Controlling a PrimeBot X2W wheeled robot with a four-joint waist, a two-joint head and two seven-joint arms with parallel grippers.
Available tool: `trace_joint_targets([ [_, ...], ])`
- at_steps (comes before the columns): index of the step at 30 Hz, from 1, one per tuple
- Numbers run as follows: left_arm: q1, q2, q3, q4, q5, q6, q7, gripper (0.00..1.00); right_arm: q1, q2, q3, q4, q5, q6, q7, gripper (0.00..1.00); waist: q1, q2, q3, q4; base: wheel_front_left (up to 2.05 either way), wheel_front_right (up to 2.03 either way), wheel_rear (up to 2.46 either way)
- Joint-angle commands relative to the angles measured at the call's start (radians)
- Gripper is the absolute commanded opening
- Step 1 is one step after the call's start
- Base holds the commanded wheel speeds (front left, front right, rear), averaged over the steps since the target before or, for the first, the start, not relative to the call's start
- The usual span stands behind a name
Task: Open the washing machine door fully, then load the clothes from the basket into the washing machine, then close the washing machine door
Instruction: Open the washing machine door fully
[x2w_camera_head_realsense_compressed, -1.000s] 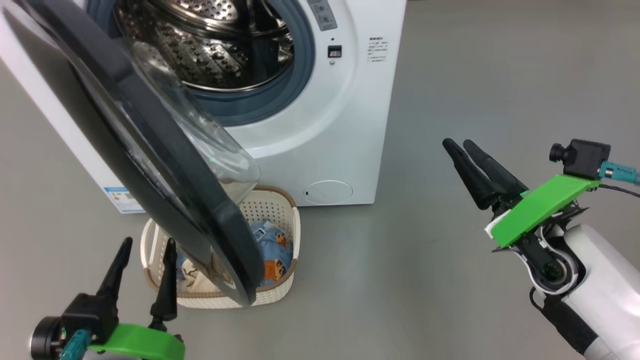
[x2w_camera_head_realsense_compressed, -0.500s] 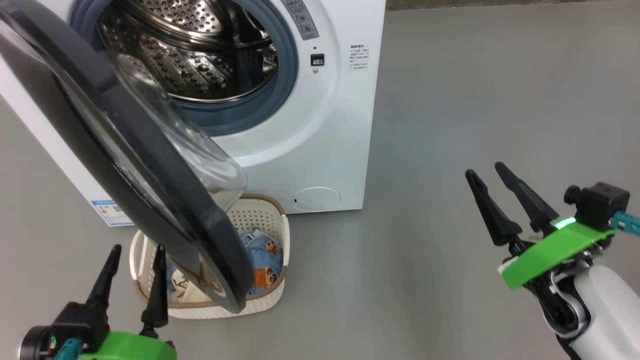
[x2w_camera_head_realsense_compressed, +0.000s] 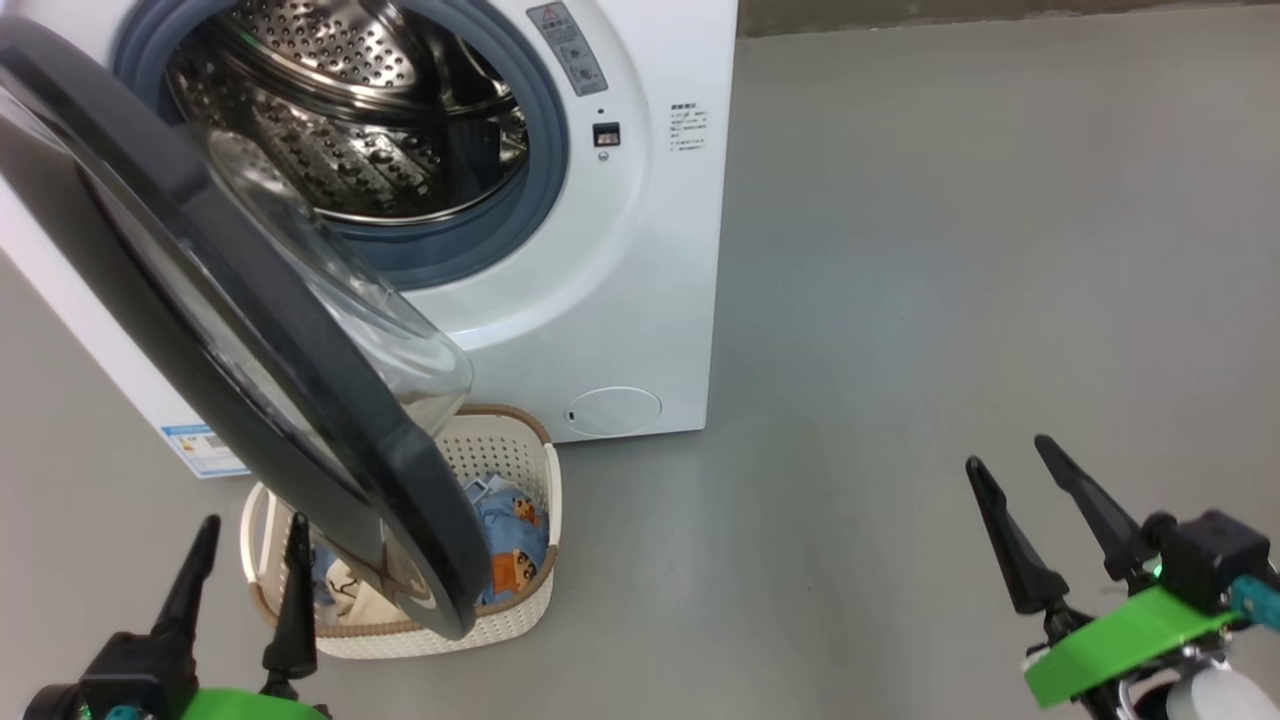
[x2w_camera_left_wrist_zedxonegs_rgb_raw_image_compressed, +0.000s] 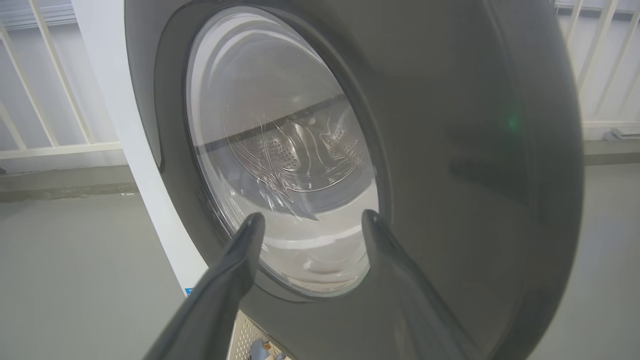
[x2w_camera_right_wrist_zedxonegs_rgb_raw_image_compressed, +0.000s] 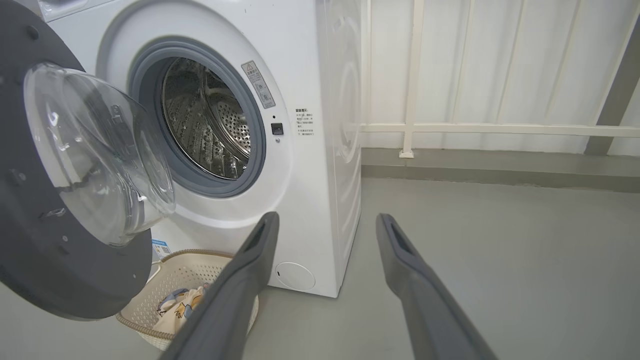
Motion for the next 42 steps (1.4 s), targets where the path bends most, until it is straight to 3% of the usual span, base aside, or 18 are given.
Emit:
trace_joint_targets([
  [1,-0.006,0.013,0.04,-0.032,-0.005,0.009,-0.006,1.0,0.015,0.002,-0.001,-0.039,-0.025,0.002,-0.015,1.0,0.0,-0.0001,-0.003,-0.005,0.0,0.0,0.0],
  [20,0.111,0.01,0.019,-0.086,-0.018,0.057,-0.006,1.0,0.192,0.144,-0.151,-0.091,-0.224,0.002,-0.033,1.0,0.0,-0.0001,-0.03,-0.018,0.0,0.0,0.0],
  [42,0.127,0.01,-0.008,-0.063,-0.04,0.074,-0.006,1.0,0.175,0.175,-0.162,-0.071,-0.252,0.002,-0.031,1.0,0.0,-0.0001,-0.034,0.001,0.0,0.0,0.0],
])
